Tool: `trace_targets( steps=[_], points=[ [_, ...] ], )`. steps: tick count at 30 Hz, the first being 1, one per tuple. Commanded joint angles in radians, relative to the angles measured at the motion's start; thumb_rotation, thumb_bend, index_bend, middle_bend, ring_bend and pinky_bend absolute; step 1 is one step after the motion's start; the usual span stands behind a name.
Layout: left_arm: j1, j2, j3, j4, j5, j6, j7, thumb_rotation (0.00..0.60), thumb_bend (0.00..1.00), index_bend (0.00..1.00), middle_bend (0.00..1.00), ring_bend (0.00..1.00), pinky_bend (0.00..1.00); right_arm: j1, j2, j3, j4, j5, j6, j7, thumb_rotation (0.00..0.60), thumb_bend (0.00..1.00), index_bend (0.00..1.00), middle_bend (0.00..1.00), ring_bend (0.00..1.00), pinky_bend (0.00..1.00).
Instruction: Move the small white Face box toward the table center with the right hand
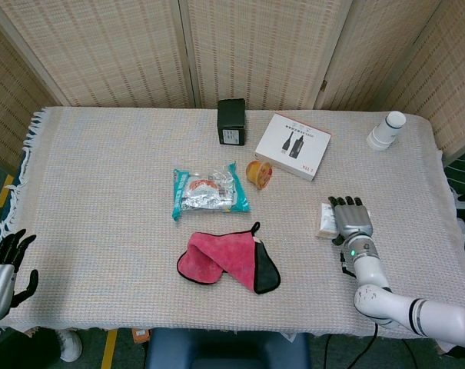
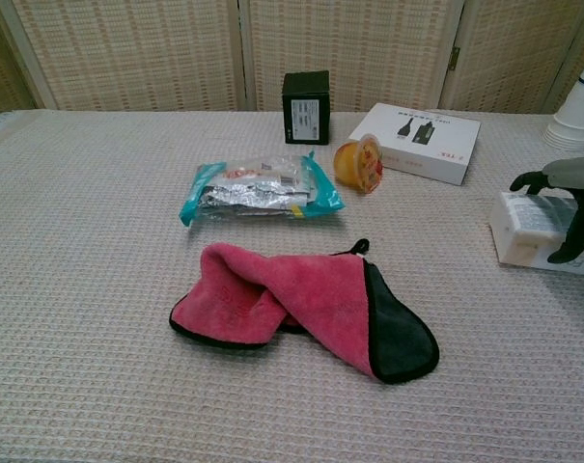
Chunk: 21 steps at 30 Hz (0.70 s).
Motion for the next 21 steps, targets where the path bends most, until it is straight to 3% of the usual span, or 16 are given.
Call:
trace_targets(
  steps=[1,6,11,21],
  points=[
    [0.000,0.000,0.000,0.001,0.002,0.001,-0.001,0.600,0.51,0.12,0.00,0.00,0.13,0.005,-0.012,-0.004,0.013,-0.010,0.002,0.007,0.600,0.17,0.04,0.13,0.00,0.00],
    [0.000,0.001,0.000,0.003,0.002,0.001,-0.008,0.600,0.51,0.12,0.00,0.00,0.13,0.011,-0.030,-0.008,0.030,-0.020,0.015,0.014,0.600,0.17,0.11,0.19,0.00,0.00],
    [0.000,0.000,0.000,0.003,0.000,-0.002,-0.009,0.600,0.51,0.12,0.00,0.00,0.13,0.010,-0.038,-0.009,0.035,-0.044,0.038,0.026,0.600,0.17,0.19,0.27,0.07,0.00],
    [0.002,-0.002,0.001,0.000,0.003,0.003,-0.001,0.600,0.51,0.12,0.00,0.00,0.13,-0.016,-0.050,-0.009,0.057,-0.154,0.060,0.093,0.600,0.20,0.43,0.39,0.17,0.00]
  ],
)
